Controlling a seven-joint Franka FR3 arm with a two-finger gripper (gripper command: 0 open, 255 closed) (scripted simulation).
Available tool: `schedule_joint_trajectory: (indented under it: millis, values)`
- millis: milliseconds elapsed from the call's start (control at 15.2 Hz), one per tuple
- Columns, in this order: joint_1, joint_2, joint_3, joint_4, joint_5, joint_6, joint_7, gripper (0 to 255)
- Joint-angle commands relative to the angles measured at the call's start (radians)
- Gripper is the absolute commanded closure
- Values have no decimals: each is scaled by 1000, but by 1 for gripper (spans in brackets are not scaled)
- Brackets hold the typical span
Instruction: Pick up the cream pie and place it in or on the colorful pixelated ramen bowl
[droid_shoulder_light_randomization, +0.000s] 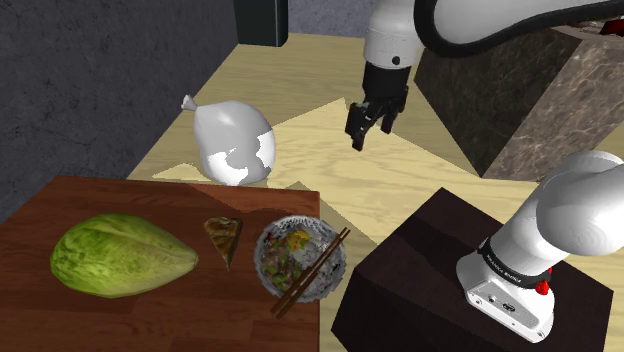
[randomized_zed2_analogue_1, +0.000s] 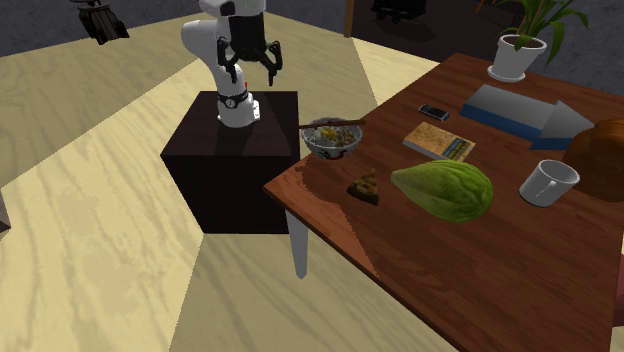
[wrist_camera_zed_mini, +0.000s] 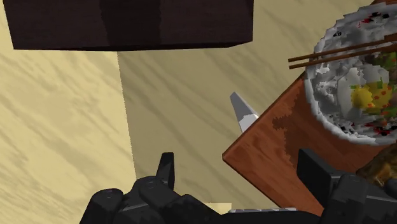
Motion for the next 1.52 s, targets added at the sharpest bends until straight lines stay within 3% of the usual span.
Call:
schedule_joint_trajectory:
  millis: [0, 462, 858, 1122, 1452]
  values:
    - [-4, 70, 44, 28, 8, 40, 63, 0]
    - [-18, 317, 186, 140, -24, 156, 293, 0]
    - [-7, 578, 269, 288, -148, 225, 523, 0]
    - [46, 763, 275, 416, -256, 241, 673, 0]
    - [152, 984, 236, 613, -363, 228, 816, 0]
